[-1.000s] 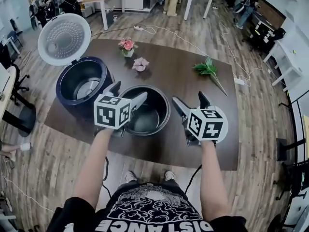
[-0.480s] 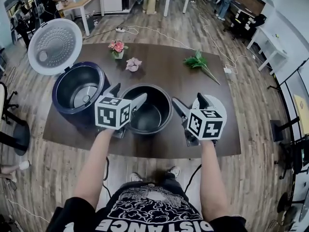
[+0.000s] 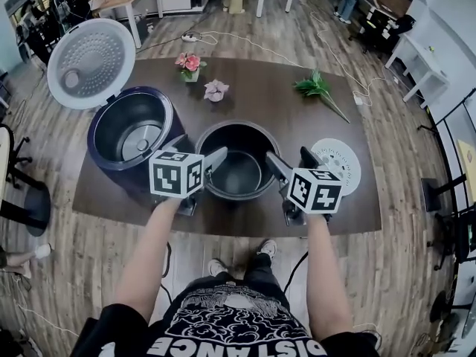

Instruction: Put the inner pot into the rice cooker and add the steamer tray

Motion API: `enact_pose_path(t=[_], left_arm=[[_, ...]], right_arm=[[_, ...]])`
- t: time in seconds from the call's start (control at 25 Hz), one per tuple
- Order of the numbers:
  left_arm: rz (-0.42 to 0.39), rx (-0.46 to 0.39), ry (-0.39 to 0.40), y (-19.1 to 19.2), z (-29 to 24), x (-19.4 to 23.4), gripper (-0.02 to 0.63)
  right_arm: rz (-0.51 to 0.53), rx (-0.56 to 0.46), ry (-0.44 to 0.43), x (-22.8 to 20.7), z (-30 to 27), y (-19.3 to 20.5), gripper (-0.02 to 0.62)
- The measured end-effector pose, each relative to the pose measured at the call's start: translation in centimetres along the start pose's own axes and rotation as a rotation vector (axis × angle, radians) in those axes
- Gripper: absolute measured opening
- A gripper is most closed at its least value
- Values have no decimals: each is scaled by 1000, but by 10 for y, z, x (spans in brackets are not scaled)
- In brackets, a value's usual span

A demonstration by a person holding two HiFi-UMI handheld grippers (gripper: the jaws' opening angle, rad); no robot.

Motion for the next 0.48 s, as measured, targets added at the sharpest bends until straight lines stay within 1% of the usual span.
enact_pose_path(t=[0.16, 0.48], left_arm=[[48, 44, -30, 16, -2, 5, 474], [178, 117, -71, 44, -12, 9, 471]], right_arm=[[-24, 35, -11, -1, -7, 10, 387], [-47, 123, -70, -11, -30, 26, 367]])
Point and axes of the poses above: the fingertips, and each gripper's own axes: z backward along the fingers, x to its left, y out of its underside, the point moved 3 cm from there along z, backward along the fingers, and after that the axes turned 10 degrees about -y, right-handed, at the moved point
